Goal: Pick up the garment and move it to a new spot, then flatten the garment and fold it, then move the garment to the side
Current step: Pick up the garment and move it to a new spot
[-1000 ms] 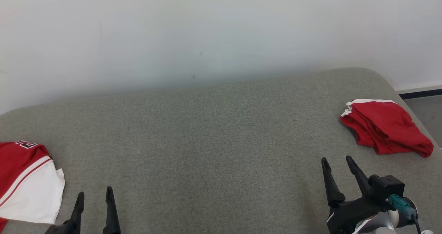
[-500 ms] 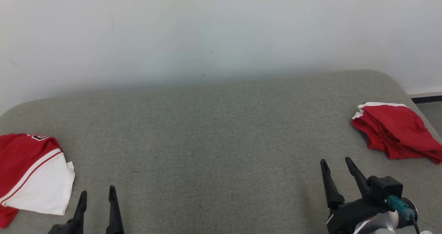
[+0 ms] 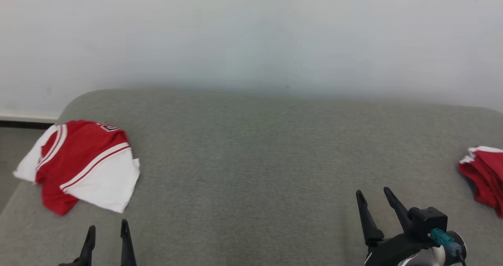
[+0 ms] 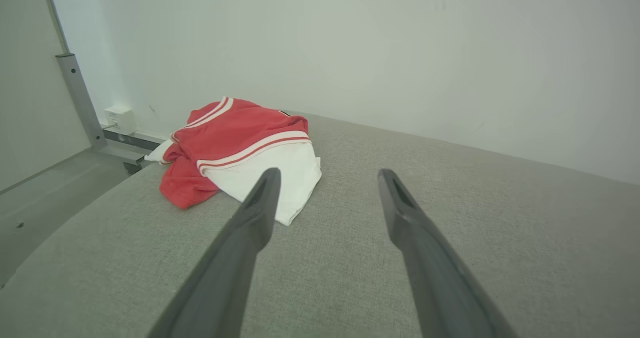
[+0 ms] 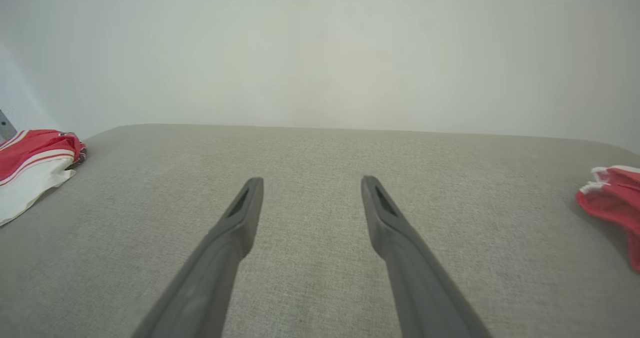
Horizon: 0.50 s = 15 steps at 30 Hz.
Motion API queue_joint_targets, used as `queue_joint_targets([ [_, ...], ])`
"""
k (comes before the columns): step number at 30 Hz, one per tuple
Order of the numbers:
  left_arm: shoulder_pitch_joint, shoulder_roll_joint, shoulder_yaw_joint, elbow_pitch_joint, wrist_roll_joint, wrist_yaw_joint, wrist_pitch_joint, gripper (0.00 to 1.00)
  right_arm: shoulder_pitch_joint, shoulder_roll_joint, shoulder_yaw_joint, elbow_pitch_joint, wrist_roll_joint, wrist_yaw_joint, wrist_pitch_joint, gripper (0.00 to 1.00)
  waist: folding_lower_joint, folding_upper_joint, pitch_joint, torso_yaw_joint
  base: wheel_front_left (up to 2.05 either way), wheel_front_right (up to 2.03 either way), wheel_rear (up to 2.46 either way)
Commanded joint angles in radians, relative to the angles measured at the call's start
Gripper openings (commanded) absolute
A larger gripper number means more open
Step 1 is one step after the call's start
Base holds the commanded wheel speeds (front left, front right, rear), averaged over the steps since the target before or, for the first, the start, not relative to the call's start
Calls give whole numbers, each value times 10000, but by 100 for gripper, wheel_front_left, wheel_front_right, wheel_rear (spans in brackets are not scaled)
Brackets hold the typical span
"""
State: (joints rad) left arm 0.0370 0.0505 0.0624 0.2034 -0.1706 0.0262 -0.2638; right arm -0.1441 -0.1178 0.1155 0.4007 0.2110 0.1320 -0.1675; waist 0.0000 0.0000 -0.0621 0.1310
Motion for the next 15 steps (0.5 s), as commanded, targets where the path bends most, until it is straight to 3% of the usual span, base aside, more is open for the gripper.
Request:
queue_joint_targets([
  [1,188,6,69,-33,87,27,-7,100,78,46,63,41,65,-24,-51,100,0,0,-171,983,0,0,0],
  [15,482,176,478,-144,210,-52,-7,100,-3,294,343,486,-116,-24,-233,100,0,0,-340,2683,0,0,0],
])
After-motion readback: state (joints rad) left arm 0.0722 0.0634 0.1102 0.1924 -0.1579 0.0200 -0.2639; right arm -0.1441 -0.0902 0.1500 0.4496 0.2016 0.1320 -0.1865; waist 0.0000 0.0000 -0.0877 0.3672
